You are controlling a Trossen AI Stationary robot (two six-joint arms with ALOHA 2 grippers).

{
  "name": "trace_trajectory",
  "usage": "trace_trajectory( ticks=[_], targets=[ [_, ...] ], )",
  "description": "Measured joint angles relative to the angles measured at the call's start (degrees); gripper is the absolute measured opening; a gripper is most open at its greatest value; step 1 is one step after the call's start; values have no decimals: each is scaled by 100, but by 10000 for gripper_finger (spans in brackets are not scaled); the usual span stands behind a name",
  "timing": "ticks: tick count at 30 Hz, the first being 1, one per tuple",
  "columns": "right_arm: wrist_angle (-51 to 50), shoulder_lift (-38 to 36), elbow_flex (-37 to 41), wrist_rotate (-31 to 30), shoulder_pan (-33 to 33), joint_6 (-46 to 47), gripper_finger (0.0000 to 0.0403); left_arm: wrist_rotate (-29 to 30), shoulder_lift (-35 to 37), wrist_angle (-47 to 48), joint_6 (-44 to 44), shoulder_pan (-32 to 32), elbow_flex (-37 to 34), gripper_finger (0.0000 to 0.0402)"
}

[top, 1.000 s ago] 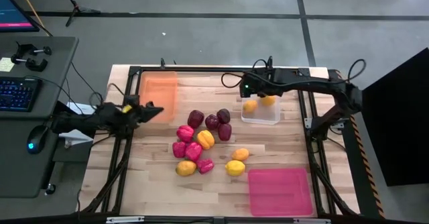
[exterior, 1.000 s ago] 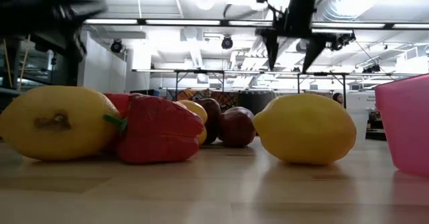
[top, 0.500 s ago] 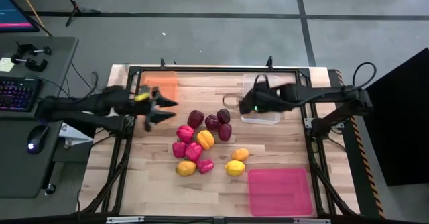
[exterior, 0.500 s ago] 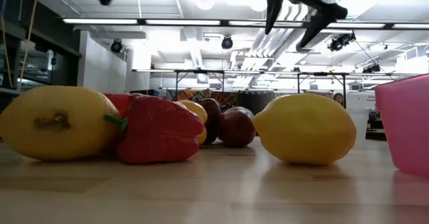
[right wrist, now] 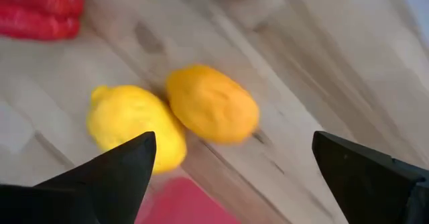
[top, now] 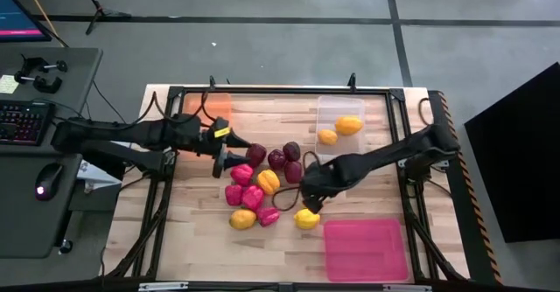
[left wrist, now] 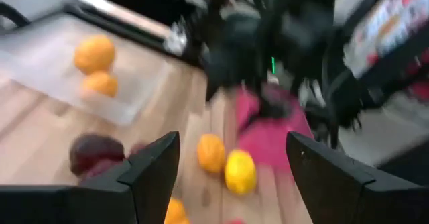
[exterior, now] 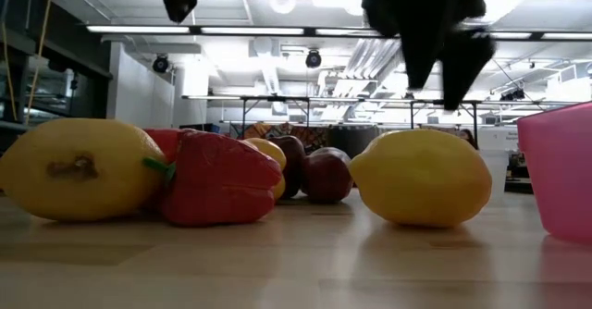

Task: Sort produce into baskets
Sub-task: Put the lemon into the white bin

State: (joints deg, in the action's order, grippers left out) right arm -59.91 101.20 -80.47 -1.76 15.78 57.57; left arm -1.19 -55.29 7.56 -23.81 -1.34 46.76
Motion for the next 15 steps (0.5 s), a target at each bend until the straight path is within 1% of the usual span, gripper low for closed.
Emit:
trace_trajectory(
  ticks=[5,9,11,15],
  targets=[
    [430,457,0,337,-137,-1074,389,495,26,-607,-398,-109,11,262],
    [286,732,2,441,-168,-1798,386,885,15,-596,-844,-186,9,262],
    [261,812,2,447,-166,-2032,380,1117,15,-591,-1002,-237,9,262],
    [260,992,2,316,-165,-2113,358,1454,15,-591,-1007,-291,9,262]
  ],
)
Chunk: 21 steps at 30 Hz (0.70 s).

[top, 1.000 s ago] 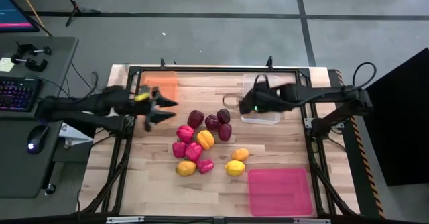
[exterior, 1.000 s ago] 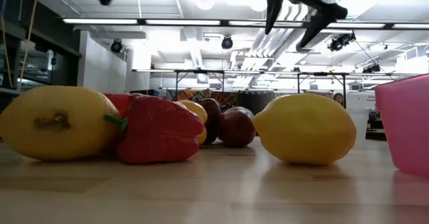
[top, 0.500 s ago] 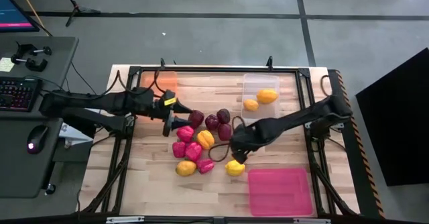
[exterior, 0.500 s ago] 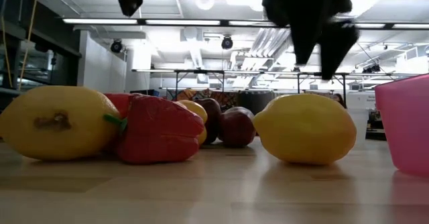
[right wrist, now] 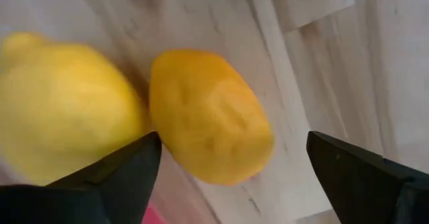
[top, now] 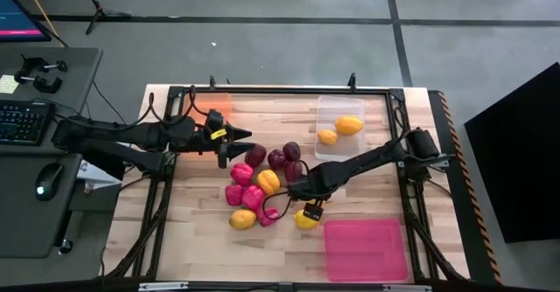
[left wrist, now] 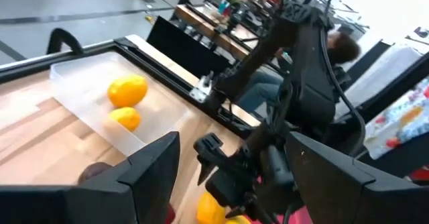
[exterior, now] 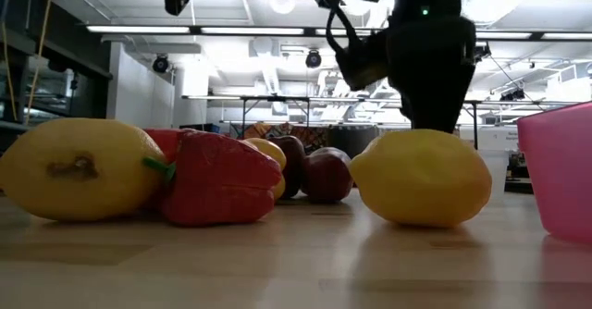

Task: Sort produce into baskets
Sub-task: Put the lemon into the white bin

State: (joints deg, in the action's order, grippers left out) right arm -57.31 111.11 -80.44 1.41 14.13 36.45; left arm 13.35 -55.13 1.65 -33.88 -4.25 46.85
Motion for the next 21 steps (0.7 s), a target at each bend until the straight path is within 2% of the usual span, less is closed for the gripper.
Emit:
trace_trajectory(
  ticks=[10,15,18,21],
  targets=[
    [85,422,0,-439,-37,58,295,79,137,-19,315,22,-9,262],
    [-410,27,-180,-829,-37,98,228,78,612,-21,572,199,-9,262],
    [-1088,-466,-354,-1487,-38,243,196,81,952,-20,789,343,-9,262],
    [-1651,-1027,-384,-2428,-107,762,195,79,1206,12,1026,483,-5,262]
  ],
)
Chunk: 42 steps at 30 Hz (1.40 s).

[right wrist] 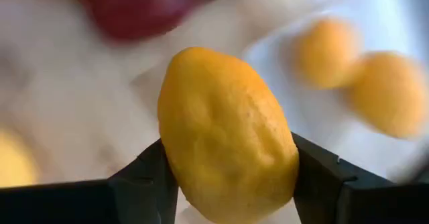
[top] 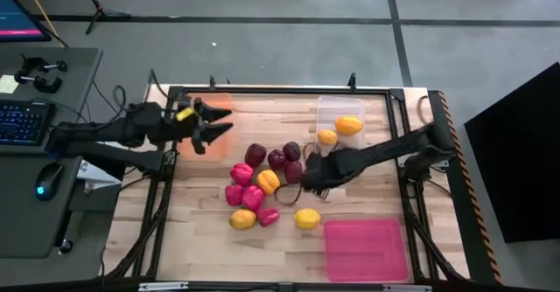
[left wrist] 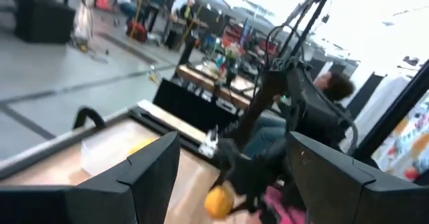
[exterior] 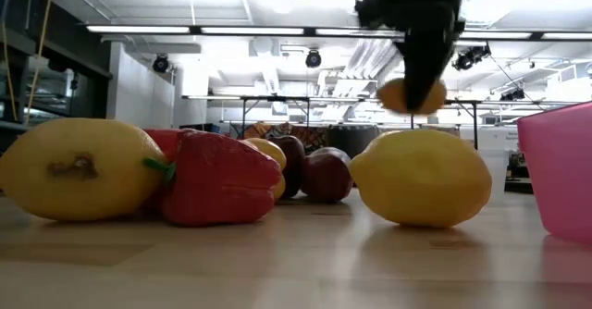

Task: Sort produce into baskets
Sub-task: Put the lemon into the white bin, then put the apple into the orange bin

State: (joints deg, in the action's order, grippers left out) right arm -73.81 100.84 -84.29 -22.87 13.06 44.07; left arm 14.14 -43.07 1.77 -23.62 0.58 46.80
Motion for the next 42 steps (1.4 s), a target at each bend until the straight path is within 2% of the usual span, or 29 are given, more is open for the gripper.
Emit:
trace_trajectory(
  ticks=[3,5,10,14,17,22,26,29,35,38,42],
  targets=[
    [-263,-544,197,-692,-230,679,206,5,114,9,125,98,3,262],
    [-344,-824,524,-808,-496,1003,224,0,129,20,125,135,3,262],
    [37,-1413,1709,-365,-1419,1410,245,-258,7,88,51,133,3,262],
    [299,-1768,2089,-46,-1985,2204,248,-516,-154,147,-30,129,3,262],
    [442,-1927,2177,-63,-2091,2442,248,-560,-267,134,-92,129,3,262],
    [853,-2024,2238,-374,-2133,2168,249,-590,-432,144,-229,127,3,262],
    [1063,-2024,2238,-334,-2262,2169,256,-657,-516,138,-226,127,3,262],
    [1213,-2024,2238,-143,-2405,1940,286,-657,-529,129,-227,127,3,262],
    [1422,-2024,2227,85,-2604,1606,386,-657,-531,173,-281,127,3,262],
    [1425,-2024,2093,199,-2659,1388,385,-550,-663,809,-501,170,233,262],
    [1365,-2033,1791,184,-2658,1417,361,-517,-1294,2688,-294,355,1079,262]
  ],
)
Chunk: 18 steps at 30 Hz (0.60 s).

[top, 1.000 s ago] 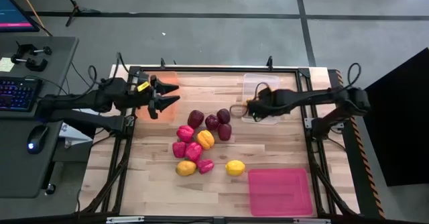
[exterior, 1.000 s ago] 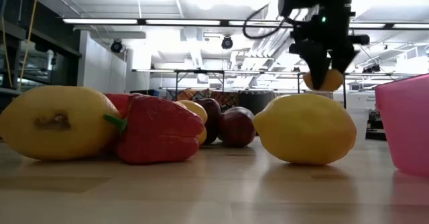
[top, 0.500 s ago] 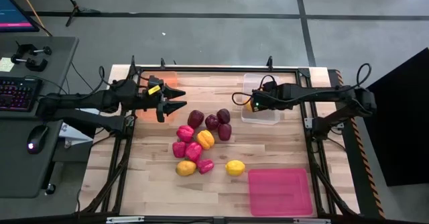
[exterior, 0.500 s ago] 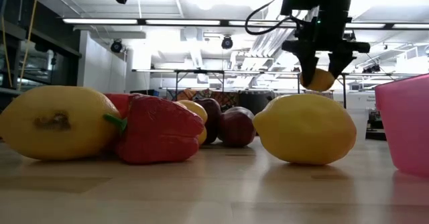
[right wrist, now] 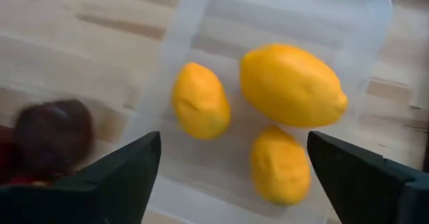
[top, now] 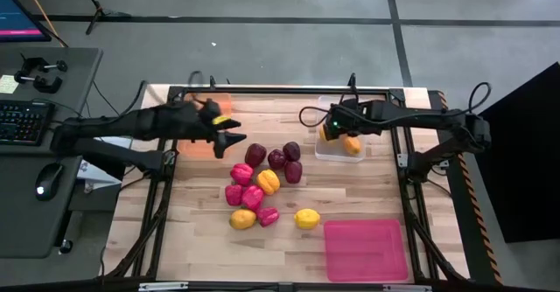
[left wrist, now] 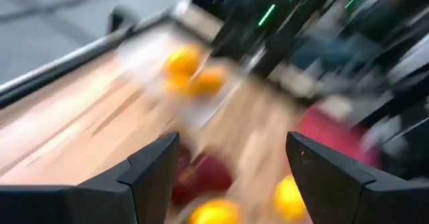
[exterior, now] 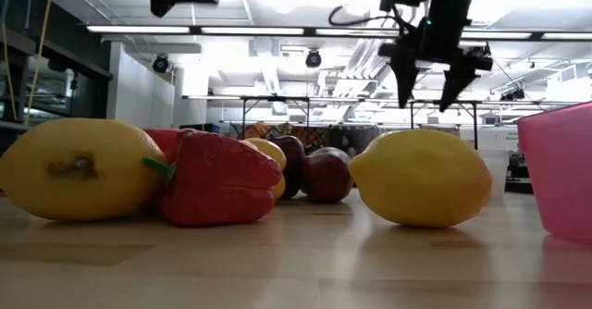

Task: Sort produce into baskets
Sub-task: Put the apple into the orange bin

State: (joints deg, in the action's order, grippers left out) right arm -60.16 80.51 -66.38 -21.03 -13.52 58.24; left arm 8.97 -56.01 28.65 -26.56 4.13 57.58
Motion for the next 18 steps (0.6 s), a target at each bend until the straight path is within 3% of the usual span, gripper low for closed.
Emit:
trace_trajectory(
  ticks=[3,5,12,18],
  targets=[
    [11,0,-238,-38,2,34,356,-84,-679,1131,314,154,489,262],
    [21,0,-391,-38,12,22,356,-334,-1112,1404,405,246,577,262],
    [-222,-2,-1097,-242,287,-177,355,-570,-2646,1661,115,433,572,262],
    [-365,-4,-1449,-472,670,-176,355,-686,-3395,1362,72,500,572,262]
  ],
)
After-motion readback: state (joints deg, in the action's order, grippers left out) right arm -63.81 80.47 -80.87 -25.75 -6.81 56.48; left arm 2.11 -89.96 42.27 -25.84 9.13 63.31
